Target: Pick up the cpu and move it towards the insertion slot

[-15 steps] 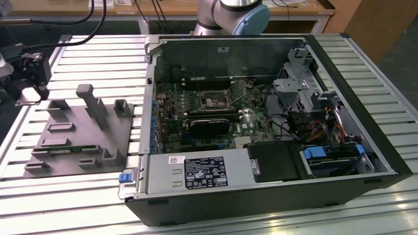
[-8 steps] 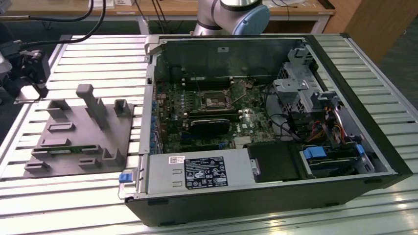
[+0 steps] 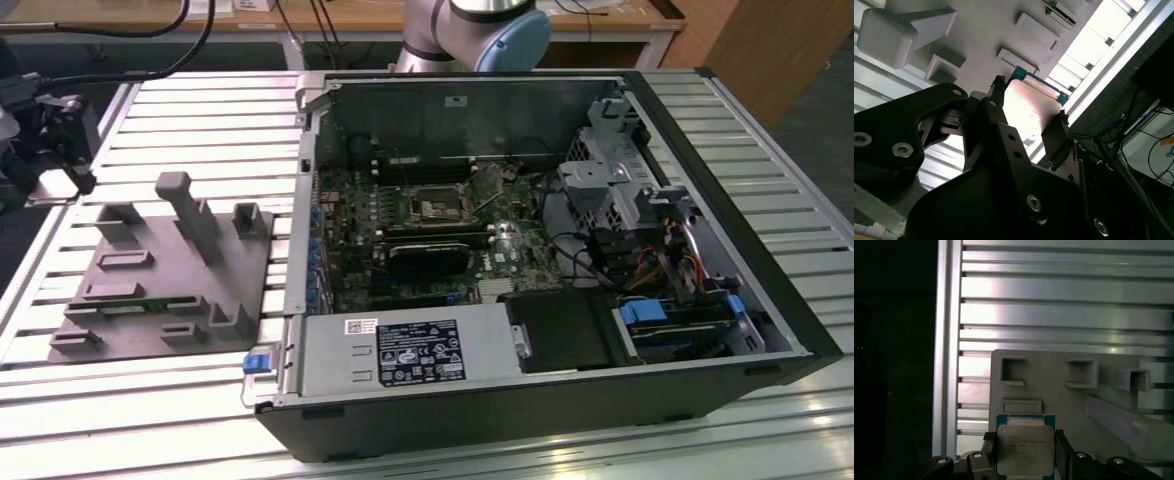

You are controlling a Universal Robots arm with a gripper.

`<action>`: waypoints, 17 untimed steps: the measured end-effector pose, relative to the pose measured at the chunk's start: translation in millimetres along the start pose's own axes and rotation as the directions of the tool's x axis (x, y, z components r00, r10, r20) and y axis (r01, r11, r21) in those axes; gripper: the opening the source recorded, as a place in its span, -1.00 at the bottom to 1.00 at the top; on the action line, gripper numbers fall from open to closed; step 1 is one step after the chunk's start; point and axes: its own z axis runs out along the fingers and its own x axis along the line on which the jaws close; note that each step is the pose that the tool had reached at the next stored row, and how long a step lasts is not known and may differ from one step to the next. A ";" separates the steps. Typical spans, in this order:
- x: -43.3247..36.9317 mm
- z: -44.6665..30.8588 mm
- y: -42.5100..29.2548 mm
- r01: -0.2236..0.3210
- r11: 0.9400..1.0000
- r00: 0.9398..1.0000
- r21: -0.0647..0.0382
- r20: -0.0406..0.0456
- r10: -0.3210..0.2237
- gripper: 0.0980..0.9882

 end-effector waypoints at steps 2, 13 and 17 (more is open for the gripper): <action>0.0 -2.9 0.7 0.000 1.000 1.000 0.001 0.000 0.000 0.00; 0.1 -14.5 3.6 0.000 1.000 1.000 0.003 0.000 0.000 0.00; 0.1 -18.8 4.4 0.000 1.000 1.000 0.004 0.000 0.000 0.00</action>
